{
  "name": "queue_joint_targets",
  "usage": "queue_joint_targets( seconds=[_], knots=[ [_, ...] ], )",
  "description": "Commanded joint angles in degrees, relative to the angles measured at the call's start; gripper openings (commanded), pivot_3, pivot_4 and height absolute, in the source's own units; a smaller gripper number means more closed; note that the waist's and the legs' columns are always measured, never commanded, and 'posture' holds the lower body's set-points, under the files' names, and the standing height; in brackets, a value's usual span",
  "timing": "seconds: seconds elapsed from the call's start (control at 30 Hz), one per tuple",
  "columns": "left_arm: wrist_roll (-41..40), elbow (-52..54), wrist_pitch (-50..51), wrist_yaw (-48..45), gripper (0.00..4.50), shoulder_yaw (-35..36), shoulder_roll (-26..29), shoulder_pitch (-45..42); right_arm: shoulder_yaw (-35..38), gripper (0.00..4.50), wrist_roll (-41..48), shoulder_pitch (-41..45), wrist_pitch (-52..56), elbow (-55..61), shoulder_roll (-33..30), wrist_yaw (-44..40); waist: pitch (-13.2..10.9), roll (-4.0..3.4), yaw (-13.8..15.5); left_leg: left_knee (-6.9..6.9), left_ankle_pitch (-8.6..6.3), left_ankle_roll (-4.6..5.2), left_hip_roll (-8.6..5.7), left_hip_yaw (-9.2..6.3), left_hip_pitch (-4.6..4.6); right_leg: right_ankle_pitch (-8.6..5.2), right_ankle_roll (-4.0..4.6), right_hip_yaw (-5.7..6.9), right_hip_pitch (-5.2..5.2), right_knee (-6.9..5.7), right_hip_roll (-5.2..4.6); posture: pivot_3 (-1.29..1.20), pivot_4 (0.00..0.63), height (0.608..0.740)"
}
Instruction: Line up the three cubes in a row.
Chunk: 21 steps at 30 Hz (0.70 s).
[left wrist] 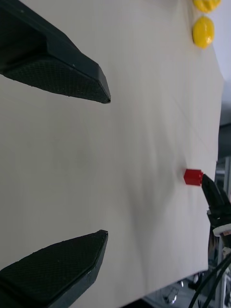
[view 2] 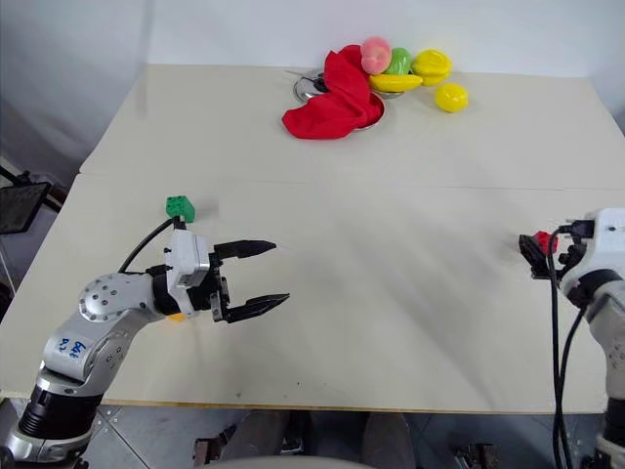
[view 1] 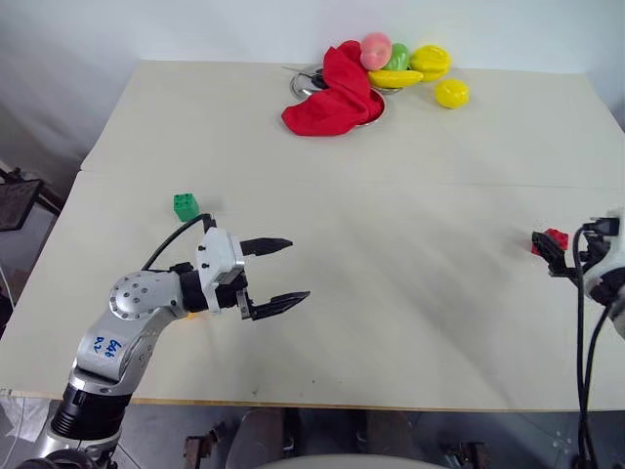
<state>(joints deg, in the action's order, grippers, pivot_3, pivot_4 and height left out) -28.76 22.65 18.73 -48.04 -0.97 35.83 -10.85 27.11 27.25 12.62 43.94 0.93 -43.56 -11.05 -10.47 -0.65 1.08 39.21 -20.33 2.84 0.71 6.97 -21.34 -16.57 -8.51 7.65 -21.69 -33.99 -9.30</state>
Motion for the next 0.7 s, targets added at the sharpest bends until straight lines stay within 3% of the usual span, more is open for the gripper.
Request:
queue_joint_targets(
  seconds=[0.03, 0.23, 0.33, 0.57, 0.63, 0.7],
  knots=[
    [0.4, 2.4, -0.6, 0.5, 4.48, 0.6, -0.4, -0.4, -1.0, 4.50, -4.2, 4.2, 1.0, -4.8, -0.4, 3.7, 0.0, 0.00, 0.2, 0.00, 0.00, 0.01, 0.00, 0.00, -0.02, 0.00, 0.00, 0.01, -0.01, 0.02, 0.00, 0.00, 0.150, 0.740],
    [0.6, 2.9, -0.5, 0.8, 4.48, 0.4, -0.6, -1.0, -1.8, 4.50, -5.8, 10.2, 1.2, -13.9, 1.6, 3.4, 0.0, -0.01, 0.1, 0.00, 0.01, 0.00, 0.03, 0.01, -0.03, 0.00, -0.01, 0.04, 0.01, 0.03, 0.06, 0.00, 0.150, 0.740],
    [0.8, 3.1, -0.7, 0.9, 4.50, 0.4, -0.6, -0.9, -1.6, 3.88, -6.8, 11.3, 0.3, -16.3, 2.3, 4.0, 0.0, -0.01, 0.0, 0.00, 0.01, 0.00, 0.04, 0.03, -0.02, 0.00, -0.01, 0.03, 0.01, 0.03, 0.07, 0.00, 0.150, 0.740],
    [1.1, 3.9, -0.8, 1.1, 4.50, 0.7, -0.5, -0.4, -1.7, 1.52, -7.3, 10.6, -2.3, -16.3, 2.6, 1.0, 0.0, -0.01, 0.1, 0.00, 0.01, -0.01, 0.04, 0.03, -0.02, 0.00, -0.02, 0.03, 0.01, 0.03, 0.08, 0.00, 0.150, 0.740],
    [1.3, 4.1, -0.9, 1.3, 4.50, 0.9, -0.5, -0.2, -1.6, 1.52, -6.0, 9.8, -2.6, -15.2, 1.6, -3.0, 0.0, -0.01, 0.0, 0.00, 0.01, -0.01, 0.05, 0.03, -0.02, 0.00, -0.02, 0.03, 0.01, 0.04, 0.09, 0.00, 0.150, 0.740],
    [1.2, 4.2, -0.9, 1.3, 4.50, 1.2, -0.3, 0.2, -2.7, 1.52, -3.0, 8.8, -3.4, -13.6, -1.1, -13.5, 0.0, -0.01, 0.1, 0.00, 0.01, -0.01, 0.05, 0.03, -0.02, 0.00, -0.02, 0.03, 0.01, 0.06, 0.10, 0.00, 0.150, 0.740]
  ],
)
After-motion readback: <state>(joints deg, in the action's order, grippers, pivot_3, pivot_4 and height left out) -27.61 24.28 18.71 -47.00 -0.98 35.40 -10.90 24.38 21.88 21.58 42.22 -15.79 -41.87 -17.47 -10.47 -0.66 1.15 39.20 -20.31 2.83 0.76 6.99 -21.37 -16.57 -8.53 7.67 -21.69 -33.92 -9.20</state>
